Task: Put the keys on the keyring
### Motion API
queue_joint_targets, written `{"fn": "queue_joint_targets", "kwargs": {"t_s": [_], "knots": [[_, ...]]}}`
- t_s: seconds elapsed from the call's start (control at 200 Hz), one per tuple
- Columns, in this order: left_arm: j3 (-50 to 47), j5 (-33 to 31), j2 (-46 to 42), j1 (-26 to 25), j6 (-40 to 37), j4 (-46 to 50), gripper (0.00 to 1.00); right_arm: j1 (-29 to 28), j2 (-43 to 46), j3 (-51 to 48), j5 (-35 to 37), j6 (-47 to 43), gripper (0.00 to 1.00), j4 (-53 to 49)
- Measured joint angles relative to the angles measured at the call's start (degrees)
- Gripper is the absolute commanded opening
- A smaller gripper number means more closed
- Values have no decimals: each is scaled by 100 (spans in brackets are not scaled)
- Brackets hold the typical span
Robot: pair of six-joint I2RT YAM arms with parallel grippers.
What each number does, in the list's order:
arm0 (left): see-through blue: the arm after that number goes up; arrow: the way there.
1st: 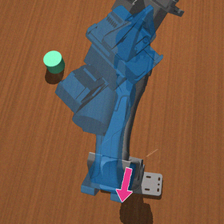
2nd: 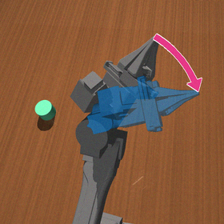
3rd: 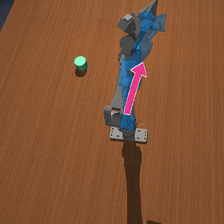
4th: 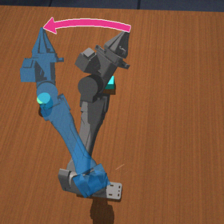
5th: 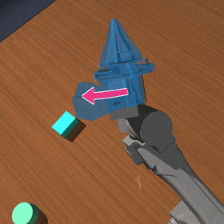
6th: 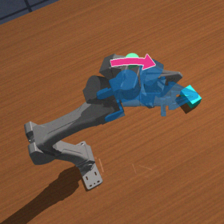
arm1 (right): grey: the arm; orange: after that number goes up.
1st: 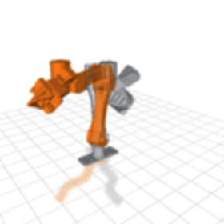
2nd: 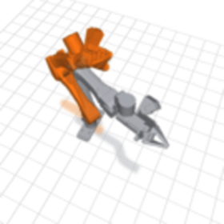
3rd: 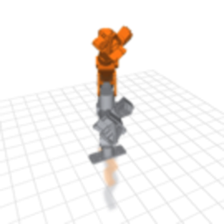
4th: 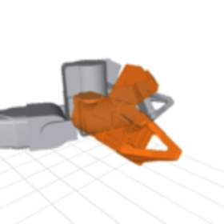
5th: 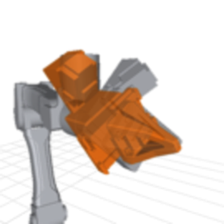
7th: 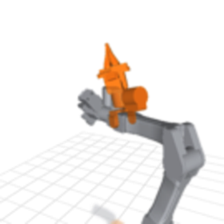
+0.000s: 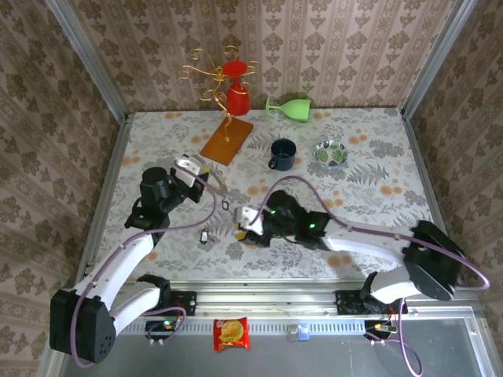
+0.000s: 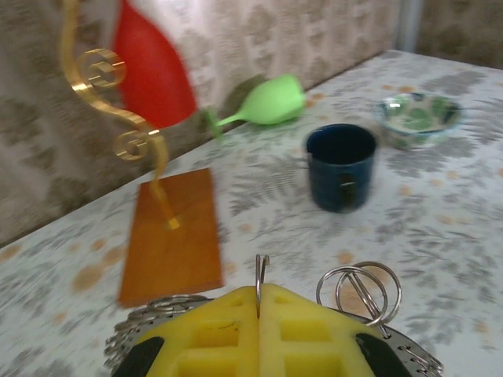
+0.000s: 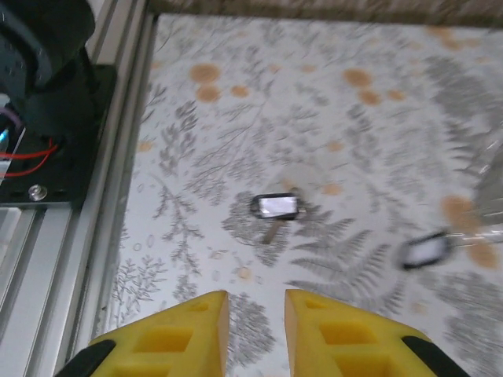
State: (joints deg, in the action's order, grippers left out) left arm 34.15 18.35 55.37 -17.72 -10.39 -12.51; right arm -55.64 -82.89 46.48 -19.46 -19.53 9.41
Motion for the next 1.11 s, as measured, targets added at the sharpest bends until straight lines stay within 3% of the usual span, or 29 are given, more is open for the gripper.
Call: {"fn": "queue_joint_targets", "kwargs": {"t_s": [0.26,0.585,0.875,1.105], "knots": [[0,-745,-291,892,614,52,0,-442,-2059,1075,483,485,37,549],[-155,-938,-540,1178,866,76,0,-442,-3617,2688,1095,857,45,468],[-210,-920,-601,1182,870,293,0,-444,-4301,3427,1268,876,44,-267],[-216,-916,-599,1182,870,291,0,-452,-3965,3025,1399,588,32,-553]]}}
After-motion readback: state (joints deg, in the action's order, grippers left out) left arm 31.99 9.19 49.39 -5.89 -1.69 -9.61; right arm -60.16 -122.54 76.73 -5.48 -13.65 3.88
